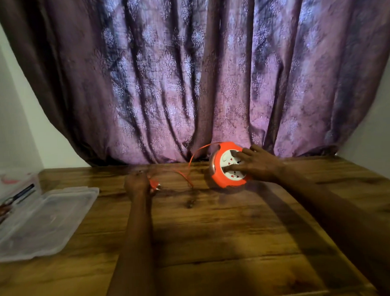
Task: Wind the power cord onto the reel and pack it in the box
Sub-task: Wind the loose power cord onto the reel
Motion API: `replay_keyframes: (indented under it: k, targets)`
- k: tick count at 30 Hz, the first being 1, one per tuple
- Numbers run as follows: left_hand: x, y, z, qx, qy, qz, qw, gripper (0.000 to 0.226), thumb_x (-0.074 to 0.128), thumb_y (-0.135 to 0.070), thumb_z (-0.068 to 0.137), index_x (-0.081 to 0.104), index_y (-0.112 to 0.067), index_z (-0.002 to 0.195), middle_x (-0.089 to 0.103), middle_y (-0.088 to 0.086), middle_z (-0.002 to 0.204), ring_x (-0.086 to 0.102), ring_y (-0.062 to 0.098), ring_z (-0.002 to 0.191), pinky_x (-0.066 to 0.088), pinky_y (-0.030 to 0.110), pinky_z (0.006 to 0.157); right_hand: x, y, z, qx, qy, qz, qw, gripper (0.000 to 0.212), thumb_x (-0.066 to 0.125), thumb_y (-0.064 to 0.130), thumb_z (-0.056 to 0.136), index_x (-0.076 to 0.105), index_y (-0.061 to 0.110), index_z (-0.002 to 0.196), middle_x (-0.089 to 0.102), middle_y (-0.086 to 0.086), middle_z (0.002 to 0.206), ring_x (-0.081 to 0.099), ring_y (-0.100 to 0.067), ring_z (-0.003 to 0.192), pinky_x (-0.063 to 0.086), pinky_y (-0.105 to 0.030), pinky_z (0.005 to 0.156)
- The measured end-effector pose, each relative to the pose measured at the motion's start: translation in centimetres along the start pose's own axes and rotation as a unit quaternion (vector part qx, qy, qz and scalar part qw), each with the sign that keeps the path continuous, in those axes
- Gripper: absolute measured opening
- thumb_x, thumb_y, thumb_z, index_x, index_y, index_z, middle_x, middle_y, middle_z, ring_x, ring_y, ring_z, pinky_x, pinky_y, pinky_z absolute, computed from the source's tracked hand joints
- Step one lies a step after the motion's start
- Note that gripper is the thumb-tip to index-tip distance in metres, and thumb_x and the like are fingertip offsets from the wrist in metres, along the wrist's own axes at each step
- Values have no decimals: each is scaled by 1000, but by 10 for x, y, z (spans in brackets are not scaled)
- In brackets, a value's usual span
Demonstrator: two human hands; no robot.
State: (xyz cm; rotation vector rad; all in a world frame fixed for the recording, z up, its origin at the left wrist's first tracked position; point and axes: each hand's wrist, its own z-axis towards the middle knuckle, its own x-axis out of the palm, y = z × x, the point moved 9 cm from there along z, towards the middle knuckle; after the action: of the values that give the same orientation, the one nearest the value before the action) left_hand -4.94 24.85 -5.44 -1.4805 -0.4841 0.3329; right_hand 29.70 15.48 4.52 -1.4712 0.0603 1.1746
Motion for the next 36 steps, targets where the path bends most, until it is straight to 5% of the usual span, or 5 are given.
replay_keyframes:
  k: [9, 12, 16, 24, 36]
  targets:
    - [-2, -60, -49, 198, -79, 234, 949, 27, 57, -18, 95, 68, -6, 116, 64, 24, 117, 61, 37, 108, 49, 43, 93, -6, 5, 18, 28, -8, -11, 1000, 55, 72, 31, 85, 54, 47, 134, 61, -17, 133, 63, -33, 101, 44, -40, 78]
    - [59, -66, -69, 196, 174, 75, 962, 32, 55, -25, 98, 74, -10, 77, 67, 15, 61, 61, 22, 50, 49, 35, 54, -9, 4, 23, 31, -7, -19, 999, 54, 71, 31, 87, 53, 48, 135, 60, -16, 134, 62, -33, 102, 44, -41, 79]
    - [126, -5, -106, 56, 414, 163, 894, 51, 63, -52, 89, 73, -3, 80, 70, 20, 67, 56, 23, 40, 43, 22, 40, -12, 0, 25, 46, -1, -22, 999, 51, 62, 30, 93, 49, 49, 139, 57, -16, 137, 59, -34, 108, 43, -43, 84]
    - [155, 3, -117, 36, 365, -91, 926, 46, 61, -24, 98, 49, -25, 142, 63, 5, 113, 62, 17, 96, 57, 38, 81, -25, 8, 25, 42, -55, -14, 998, 50, 69, 28, 87, 58, 47, 132, 66, -13, 117, 63, -33, 98, 46, -43, 79]
    - [149, -2, -119, 22, 293, -182, 938, 27, 58, -14, 99, 51, -12, 125, 62, 13, 122, 63, 19, 96, 59, 42, 72, -23, 1, 42, 173, -83, 73, 979, 62, 67, 52, 79, 50, 45, 138, 72, -8, 110, 61, -33, 99, 43, -43, 82]
